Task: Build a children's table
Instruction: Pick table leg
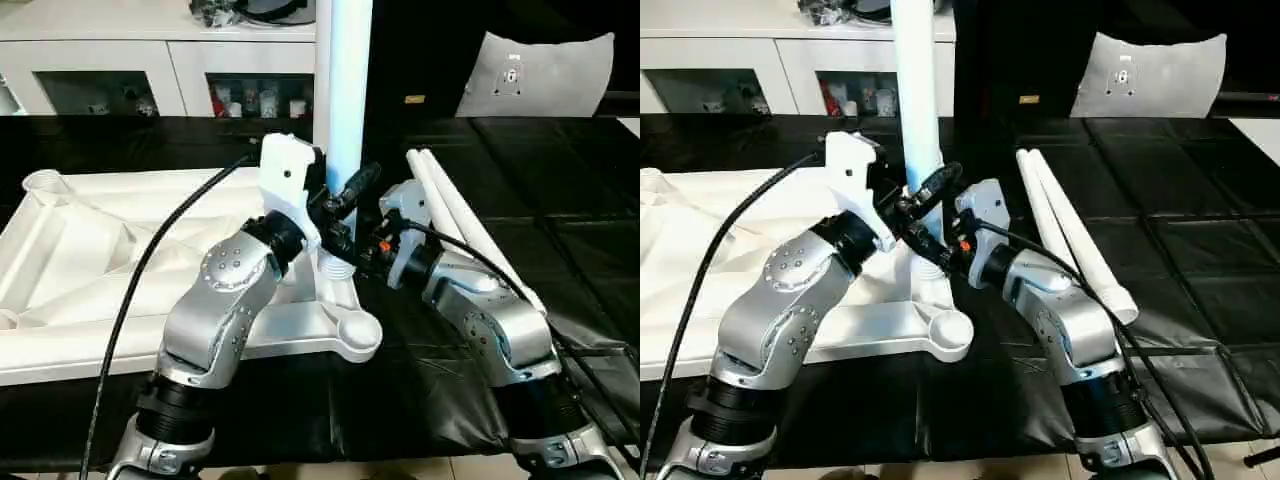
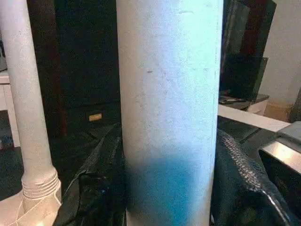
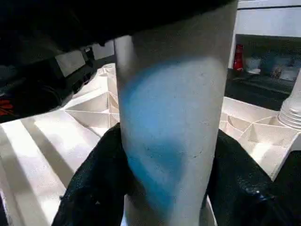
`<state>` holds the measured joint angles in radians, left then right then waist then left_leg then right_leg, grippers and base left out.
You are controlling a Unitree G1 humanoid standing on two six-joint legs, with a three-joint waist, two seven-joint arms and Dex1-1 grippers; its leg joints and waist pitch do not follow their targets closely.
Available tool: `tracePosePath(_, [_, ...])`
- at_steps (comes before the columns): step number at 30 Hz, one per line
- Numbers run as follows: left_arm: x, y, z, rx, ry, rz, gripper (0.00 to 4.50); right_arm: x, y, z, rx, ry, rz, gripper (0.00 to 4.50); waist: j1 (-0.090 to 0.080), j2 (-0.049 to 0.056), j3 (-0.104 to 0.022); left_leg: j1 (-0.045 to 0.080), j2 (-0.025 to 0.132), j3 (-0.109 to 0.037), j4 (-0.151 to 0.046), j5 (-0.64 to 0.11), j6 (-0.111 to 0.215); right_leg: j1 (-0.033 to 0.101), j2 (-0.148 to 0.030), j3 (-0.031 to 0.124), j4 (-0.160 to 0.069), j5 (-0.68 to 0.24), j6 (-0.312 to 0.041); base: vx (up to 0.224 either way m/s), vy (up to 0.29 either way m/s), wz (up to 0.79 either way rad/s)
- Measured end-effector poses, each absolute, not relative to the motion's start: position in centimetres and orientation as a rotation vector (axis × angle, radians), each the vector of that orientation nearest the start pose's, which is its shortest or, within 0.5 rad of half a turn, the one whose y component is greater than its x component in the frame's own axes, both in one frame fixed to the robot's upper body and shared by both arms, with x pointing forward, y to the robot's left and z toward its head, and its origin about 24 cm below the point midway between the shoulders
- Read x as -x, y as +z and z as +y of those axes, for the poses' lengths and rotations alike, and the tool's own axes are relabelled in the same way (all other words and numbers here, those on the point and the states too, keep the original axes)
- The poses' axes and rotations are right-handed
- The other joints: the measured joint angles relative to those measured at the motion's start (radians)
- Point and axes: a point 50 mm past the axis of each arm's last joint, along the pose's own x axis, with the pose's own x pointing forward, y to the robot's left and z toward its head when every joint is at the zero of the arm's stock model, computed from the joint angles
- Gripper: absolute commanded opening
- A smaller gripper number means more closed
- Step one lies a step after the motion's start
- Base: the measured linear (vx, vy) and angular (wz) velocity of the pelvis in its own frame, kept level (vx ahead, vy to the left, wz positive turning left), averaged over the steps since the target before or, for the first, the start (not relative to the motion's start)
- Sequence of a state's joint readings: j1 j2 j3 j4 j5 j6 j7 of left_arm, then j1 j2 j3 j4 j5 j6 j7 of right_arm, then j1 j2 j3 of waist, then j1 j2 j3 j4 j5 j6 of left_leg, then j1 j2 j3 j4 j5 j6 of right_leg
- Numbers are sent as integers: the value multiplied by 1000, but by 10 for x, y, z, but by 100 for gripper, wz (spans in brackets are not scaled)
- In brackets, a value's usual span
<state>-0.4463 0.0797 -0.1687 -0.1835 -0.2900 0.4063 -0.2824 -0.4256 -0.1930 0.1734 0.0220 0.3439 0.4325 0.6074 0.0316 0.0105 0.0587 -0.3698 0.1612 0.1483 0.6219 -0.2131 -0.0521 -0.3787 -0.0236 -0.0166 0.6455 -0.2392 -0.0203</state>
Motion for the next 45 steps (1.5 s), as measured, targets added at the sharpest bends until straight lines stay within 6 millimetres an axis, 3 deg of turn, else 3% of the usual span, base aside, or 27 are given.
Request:
tracePosePath(5, [-308,169,80,146,-636,-175,190,-303,120,-91,-112,951,61,293,0,0,0,0,0,0,0,0,0,0,0,0,0,1,0,0,0,0])
tracePosePath(11, [-316,173,104,256,-650,-131,190,-298,129,-118,-156,1028,80,343,1,0,0,-1,0,0,0,1,1,0,0,0,0,1,0,0,0,0])
tracePosePath(15, [-313,173,103,341,-771,-85,190,-296,134,-132,-233,1062,98,363,5,0,0,-1,0,0,0,2,3,0,0,0,-1,1,0,0,0,0])
tracePosePath(19, [-303,176,102,452,-982,-45,190,-290,146,-152,-362,1107,100,412,5,1,0,0,0,0,0,2,3,0,0,0,-1,1,0,0,0,0])
tracePosePath(25, [-288,186,100,453,-1203,-59,189,-275,148,-157,-406,1237,134,436,3,6,0,0,0,0,0,2,3,0,0,0,0,1,-1,0,0,0])
tracePosePath(31, [-279,194,93,411,-1351,-55,189,-268,149,-156,-320,1328,199,437,4,10,0,1,0,0,0,2,2,1,0,0,0,2,-1,0,0,0])
tracePosePath(40, [-275,194,89,383,-1415,-40,189,-268,146,-141,-263,1409,235,437,3,10,1,0,0,1,0,2,2,0,0,0,-1,2,-1,0,0,0])
tracePosePath(45, [-276,202,83,479,-1407,-74,189,-271,150,-135,-289,1434,202,437,7,10,1,0,0,1,0,2,3,0,0,0,-1,2,-1,0,0,0])
